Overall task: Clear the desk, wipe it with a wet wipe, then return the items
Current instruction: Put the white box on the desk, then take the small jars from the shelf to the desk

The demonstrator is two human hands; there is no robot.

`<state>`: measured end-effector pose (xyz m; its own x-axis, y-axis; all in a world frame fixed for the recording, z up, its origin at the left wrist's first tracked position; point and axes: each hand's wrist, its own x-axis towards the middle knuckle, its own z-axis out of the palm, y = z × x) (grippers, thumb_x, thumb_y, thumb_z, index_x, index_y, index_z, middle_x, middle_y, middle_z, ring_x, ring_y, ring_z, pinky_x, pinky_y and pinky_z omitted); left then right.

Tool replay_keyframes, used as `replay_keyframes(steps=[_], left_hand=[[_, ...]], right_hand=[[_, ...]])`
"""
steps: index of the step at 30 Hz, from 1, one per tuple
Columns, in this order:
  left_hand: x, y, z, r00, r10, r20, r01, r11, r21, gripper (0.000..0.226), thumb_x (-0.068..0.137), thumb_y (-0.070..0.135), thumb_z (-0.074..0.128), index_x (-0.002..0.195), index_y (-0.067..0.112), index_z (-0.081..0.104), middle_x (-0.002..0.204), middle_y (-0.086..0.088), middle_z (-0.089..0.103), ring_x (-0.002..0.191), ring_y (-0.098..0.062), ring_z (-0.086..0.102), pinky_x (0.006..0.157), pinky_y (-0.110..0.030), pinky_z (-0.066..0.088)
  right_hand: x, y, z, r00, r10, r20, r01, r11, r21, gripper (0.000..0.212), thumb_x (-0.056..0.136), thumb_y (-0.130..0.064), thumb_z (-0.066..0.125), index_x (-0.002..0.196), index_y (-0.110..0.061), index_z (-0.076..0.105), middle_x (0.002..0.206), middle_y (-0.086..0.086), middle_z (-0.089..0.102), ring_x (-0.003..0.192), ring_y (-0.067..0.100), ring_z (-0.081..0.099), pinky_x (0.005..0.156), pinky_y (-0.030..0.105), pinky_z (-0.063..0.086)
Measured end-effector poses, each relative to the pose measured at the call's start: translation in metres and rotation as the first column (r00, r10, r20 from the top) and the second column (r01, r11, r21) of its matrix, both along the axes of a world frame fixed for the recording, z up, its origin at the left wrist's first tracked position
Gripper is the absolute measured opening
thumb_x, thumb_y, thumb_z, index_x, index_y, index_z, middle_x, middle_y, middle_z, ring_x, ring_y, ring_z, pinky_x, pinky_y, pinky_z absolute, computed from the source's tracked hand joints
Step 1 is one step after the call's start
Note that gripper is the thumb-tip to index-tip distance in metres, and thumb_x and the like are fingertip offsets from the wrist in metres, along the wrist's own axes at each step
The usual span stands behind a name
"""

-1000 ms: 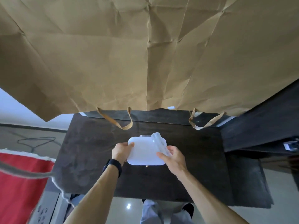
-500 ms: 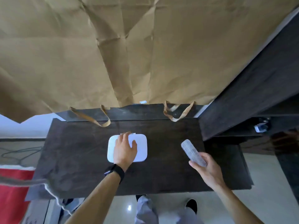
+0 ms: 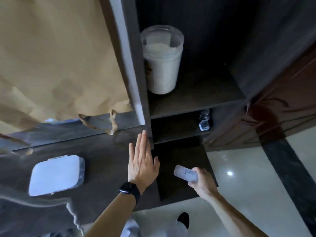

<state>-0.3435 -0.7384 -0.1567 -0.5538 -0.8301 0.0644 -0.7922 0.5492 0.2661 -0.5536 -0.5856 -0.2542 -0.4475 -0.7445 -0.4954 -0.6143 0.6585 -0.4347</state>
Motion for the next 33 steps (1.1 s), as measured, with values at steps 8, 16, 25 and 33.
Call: replay_keyframes(steps=[8, 16, 25, 33], left_hand=[[-0.017, 0.005, -0.004, 0.985, 0.162, 0.051, -0.162, 0.987, -0.001, 0.089, 0.092, 0.028, 0.058, 0.158, 0.008, 0.002, 0.167, -0.014, 0.001, 0.154, -0.03, 0.003, 0.123, -0.05, 0.005], [-0.024, 0.011, -0.002, 0.962, 0.249, 0.108, -0.249, 0.968, -0.018, 0.086, 0.092, 0.029, 0.057, 0.159, 0.008, 0.007, 0.167, -0.012, 0.002, 0.153, -0.025, -0.003, 0.121, -0.046, -0.004], [-0.035, 0.017, 0.001, 0.951, 0.309, 0.022, -0.31, 0.949, 0.052, 0.091, 0.093, 0.029, 0.06, 0.159, 0.014, -0.001, 0.167, -0.007, -0.002, 0.154, -0.027, 0.002, 0.122, -0.043, -0.001], [-0.067, 0.039, 0.041, 0.926, 0.318, 0.203, -0.374, 0.846, 0.38, 0.037, 0.095, 0.036, 0.047, 0.128, 0.023, 0.058, 0.131, -0.002, 0.057, 0.124, -0.025, 0.05, 0.097, -0.04, 0.047]], right_hand=[[-0.041, -0.028, -0.053, 0.94, 0.327, -0.094, -0.324, 0.945, 0.045, 0.059, 0.079, -0.032, 0.075, 0.132, -0.031, 0.05, 0.125, 0.001, 0.049, 0.113, 0.024, 0.048, 0.088, 0.036, 0.048], [-0.043, -0.035, -0.082, 0.863, 0.484, -0.143, -0.475, 0.875, 0.092, 0.056, 0.079, -0.032, 0.072, 0.131, -0.035, 0.052, 0.133, -0.001, 0.042, 0.123, 0.024, 0.039, 0.093, 0.042, 0.047], [-0.048, -0.015, -0.064, 0.913, 0.384, -0.137, -0.382, 0.923, 0.037, 0.07, 0.08, -0.029, 0.072, 0.143, -0.027, 0.041, 0.138, 0.003, 0.043, 0.124, 0.026, 0.043, 0.095, 0.038, 0.047], [-0.063, 0.006, 0.041, 0.994, 0.062, -0.092, -0.078, 0.981, -0.179, 0.059, 0.086, -0.033, 0.065, 0.14, -0.024, 0.044, 0.137, 0.001, 0.049, 0.126, 0.023, 0.044, 0.103, 0.033, 0.04]])
